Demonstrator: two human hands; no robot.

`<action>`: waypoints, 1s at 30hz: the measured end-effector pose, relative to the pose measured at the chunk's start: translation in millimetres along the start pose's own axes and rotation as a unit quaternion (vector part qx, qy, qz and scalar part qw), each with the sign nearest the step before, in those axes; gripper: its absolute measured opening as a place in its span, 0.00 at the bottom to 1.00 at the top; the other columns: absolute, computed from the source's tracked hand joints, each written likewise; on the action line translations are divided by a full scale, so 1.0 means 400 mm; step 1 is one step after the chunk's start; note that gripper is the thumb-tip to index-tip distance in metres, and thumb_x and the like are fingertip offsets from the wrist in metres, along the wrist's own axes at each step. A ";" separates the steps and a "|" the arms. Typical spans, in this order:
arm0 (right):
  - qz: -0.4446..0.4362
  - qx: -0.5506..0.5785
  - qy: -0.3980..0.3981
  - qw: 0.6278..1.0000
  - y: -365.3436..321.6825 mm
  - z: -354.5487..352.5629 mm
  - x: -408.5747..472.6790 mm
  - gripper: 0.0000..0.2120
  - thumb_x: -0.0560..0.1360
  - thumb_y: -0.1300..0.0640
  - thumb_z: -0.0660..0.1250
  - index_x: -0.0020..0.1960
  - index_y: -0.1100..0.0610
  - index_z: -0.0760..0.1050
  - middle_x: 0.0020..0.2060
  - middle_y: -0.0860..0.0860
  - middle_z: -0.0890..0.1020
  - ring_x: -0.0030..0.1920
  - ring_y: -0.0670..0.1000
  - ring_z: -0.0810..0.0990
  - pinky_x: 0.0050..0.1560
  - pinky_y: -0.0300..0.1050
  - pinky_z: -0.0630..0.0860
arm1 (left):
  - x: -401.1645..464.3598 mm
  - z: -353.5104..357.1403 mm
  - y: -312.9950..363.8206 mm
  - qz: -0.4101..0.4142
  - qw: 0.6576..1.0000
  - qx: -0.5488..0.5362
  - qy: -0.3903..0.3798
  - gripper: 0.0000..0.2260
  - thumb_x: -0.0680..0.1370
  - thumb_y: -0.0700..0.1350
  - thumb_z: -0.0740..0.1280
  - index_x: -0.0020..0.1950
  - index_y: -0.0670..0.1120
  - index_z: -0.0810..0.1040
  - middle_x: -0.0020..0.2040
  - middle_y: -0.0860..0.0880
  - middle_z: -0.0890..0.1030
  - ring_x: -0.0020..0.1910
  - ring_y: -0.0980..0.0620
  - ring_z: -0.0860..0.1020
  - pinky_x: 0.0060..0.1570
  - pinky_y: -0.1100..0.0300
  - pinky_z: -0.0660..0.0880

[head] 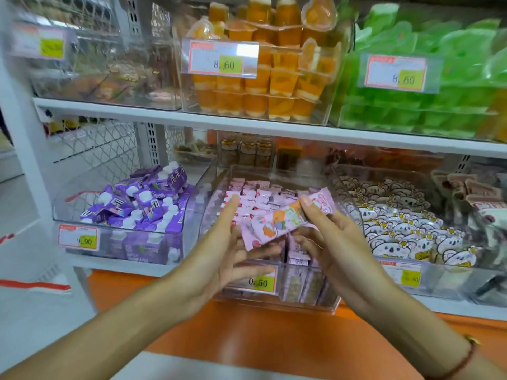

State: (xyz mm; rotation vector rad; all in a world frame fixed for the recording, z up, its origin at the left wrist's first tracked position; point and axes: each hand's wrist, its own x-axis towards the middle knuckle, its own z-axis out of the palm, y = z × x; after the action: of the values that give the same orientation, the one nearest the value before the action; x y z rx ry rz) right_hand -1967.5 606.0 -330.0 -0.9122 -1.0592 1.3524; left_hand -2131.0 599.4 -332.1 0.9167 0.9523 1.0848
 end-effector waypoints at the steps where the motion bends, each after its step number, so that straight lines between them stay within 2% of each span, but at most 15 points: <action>1: 0.007 0.010 0.012 1.000 0.000 -0.003 0.001 0.15 0.66 0.48 0.72 0.47 0.57 0.78 0.33 0.52 0.82 0.32 0.45 0.80 0.34 0.30 0.76 | -0.002 -0.001 0.000 0.027 0.999 0.028 0.013 0.24 0.66 0.67 0.59 0.39 0.51 0.86 0.42 0.48 0.86 0.39 0.51 0.84 0.34 0.54 0.81; 3: 0.014 0.008 0.031 0.999 -0.003 -0.010 0.003 0.17 0.66 0.49 0.72 0.50 0.59 0.78 0.32 0.52 0.82 0.31 0.44 0.80 0.33 0.30 0.76 | -0.006 -0.009 -0.003 0.109 0.986 0.121 0.043 0.23 0.61 0.67 0.64 0.44 0.54 0.84 0.48 0.50 0.85 0.44 0.53 0.83 0.45 0.53 0.81; 5: 0.017 0.023 0.031 0.999 -0.004 -0.014 0.006 0.23 0.67 0.51 0.72 0.58 0.62 0.76 0.34 0.52 0.84 0.32 0.45 0.81 0.34 0.31 0.77 | -0.012 -0.018 -0.003 0.170 0.966 0.188 0.042 0.20 0.61 0.61 0.71 0.50 0.56 0.83 0.53 0.53 0.82 0.46 0.57 0.82 0.51 0.60 0.79; 7: 0.030 0.060 0.017 0.998 0.000 -0.015 0.010 0.31 0.67 0.52 0.72 0.66 0.64 0.70 0.37 0.53 0.85 0.36 0.47 0.84 0.37 0.33 0.79 | -0.009 -0.031 -0.004 0.183 0.966 0.177 0.036 0.21 0.61 0.56 0.74 0.54 0.58 0.81 0.55 0.55 0.81 0.48 0.64 0.81 0.50 0.66 0.77; 10: 0.052 0.086 -0.011 0.995 0.008 -0.029 0.020 0.37 0.68 0.52 0.72 0.72 0.64 0.62 0.47 0.55 0.85 0.47 0.50 0.85 0.47 0.37 0.80 | 0.006 -0.034 -0.004 0.176 0.979 0.103 0.009 0.21 0.65 0.54 0.73 0.57 0.56 0.77 0.57 0.54 0.81 0.52 0.59 0.81 0.56 0.61 0.75; 11: 0.047 0.047 -0.025 0.997 0.010 -0.032 0.020 0.36 0.68 0.50 0.72 0.69 0.63 0.65 0.49 0.54 0.85 0.49 0.49 0.84 0.50 0.37 0.80 | 0.008 -0.032 -0.003 0.195 0.975 0.102 0.012 0.18 0.66 0.54 0.72 0.55 0.56 0.77 0.56 0.54 0.82 0.51 0.59 0.82 0.54 0.63 0.76; 13: -0.004 -0.132 -0.030 0.991 0.011 -0.039 0.020 0.30 0.64 0.41 0.71 0.61 0.56 0.73 0.50 0.44 0.83 0.49 0.36 0.81 0.47 0.29 0.77 | 0.011 -0.030 0.001 0.278 0.945 0.165 0.042 0.15 0.69 0.53 0.69 0.56 0.54 0.78 0.53 0.58 0.83 0.50 0.63 0.81 0.47 0.72 0.74; 15: -0.082 -0.362 -0.022 0.928 0.011 -0.060 0.021 0.27 0.63 0.35 0.67 0.58 0.46 0.70 0.51 0.33 0.74 0.48 0.28 0.75 0.42 0.25 0.72 | 0.014 -0.031 0.006 0.343 0.905 0.242 0.061 0.16 0.71 0.53 0.68 0.58 0.56 0.76 0.52 0.62 0.81 0.52 0.69 0.77 0.45 0.76 0.72; 16: -0.100 -0.458 -0.033 0.883 0.017 -0.076 0.024 0.26 0.65 0.35 0.66 0.60 0.43 0.67 0.52 0.33 0.72 0.49 0.31 0.73 0.43 0.28 0.69 | 0.015 -0.033 0.007 0.356 0.894 0.265 0.067 0.17 0.71 0.54 0.68 0.59 0.57 0.75 0.53 0.63 0.80 0.52 0.70 0.76 0.46 0.75 0.73; 18: -0.134 -0.601 -0.069 0.785 0.036 -0.108 0.034 0.20 0.73 0.41 0.66 0.59 0.49 0.69 0.50 0.42 0.74 0.49 0.43 0.71 0.45 0.38 0.66 | 0.020 -0.040 0.002 0.359 0.882 0.296 0.073 0.18 0.70 0.55 0.68 0.59 0.59 0.72 0.53 0.65 0.78 0.53 0.71 0.75 0.48 0.73 0.74; 20: -0.202 -0.684 -0.093 0.694 0.050 -0.125 0.037 0.11 0.76 0.47 0.65 0.53 0.54 0.74 0.47 0.46 0.74 0.51 0.48 0.71 0.46 0.41 0.65 | 0.023 -0.044 -0.005 0.378 0.849 0.364 0.068 0.14 0.70 0.56 0.68 0.54 0.60 0.72 0.52 0.67 0.78 0.55 0.70 0.74 0.49 0.74 0.71; 21: -0.222 -0.695 -0.096 0.677 0.053 -0.129 0.036 0.09 0.76 0.49 0.64 0.52 0.53 0.75 0.48 0.45 0.75 0.53 0.48 0.71 0.46 0.40 0.64 | 0.024 -0.048 -0.007 0.394 0.824 0.403 0.065 0.12 0.71 0.57 0.68 0.53 0.61 0.72 0.52 0.66 0.78 0.55 0.67 0.74 0.50 0.74 0.70; 24: -0.239 -0.685 -0.104 0.680 0.050 -0.135 0.031 0.11 0.77 0.47 0.62 0.55 0.49 0.77 0.52 0.42 0.76 0.56 0.45 0.70 0.49 0.39 0.67 | 0.033 -0.063 0.002 0.435 0.755 0.489 0.049 0.10 0.75 0.58 0.66 0.55 0.62 0.74 0.53 0.60 0.78 0.54 0.63 0.74 0.49 0.73 0.69; 27: -0.232 -0.687 -0.112 0.679 0.049 -0.142 0.032 0.12 0.78 0.47 0.61 0.57 0.48 0.77 0.54 0.42 0.76 0.57 0.44 0.69 0.53 0.41 0.69 | 0.053 -0.066 0.008 0.452 0.677 0.581 0.018 0.14 0.77 0.57 0.64 0.59 0.53 0.77 0.54 0.59 0.77 0.56 0.59 0.73 0.55 0.61 0.71; 30: -0.225 -0.687 -0.118 0.681 0.051 -0.140 0.035 0.11 0.78 0.47 0.60 0.57 0.47 0.76 0.53 0.42 0.76 0.56 0.44 0.69 0.52 0.43 0.70 | 0.073 -0.054 -0.006 0.415 0.696 0.586 -0.022 0.15 0.76 0.56 0.64 0.58 0.52 0.79 0.54 0.57 0.80 0.54 0.59 0.75 0.54 0.58 0.73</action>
State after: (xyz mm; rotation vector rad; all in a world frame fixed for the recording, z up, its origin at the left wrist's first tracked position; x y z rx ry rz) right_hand -1921.2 625.0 -365.0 -1.3511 -2.3969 0.0035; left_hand -2145.2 629.9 -346.1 2.6229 1.2030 1.0805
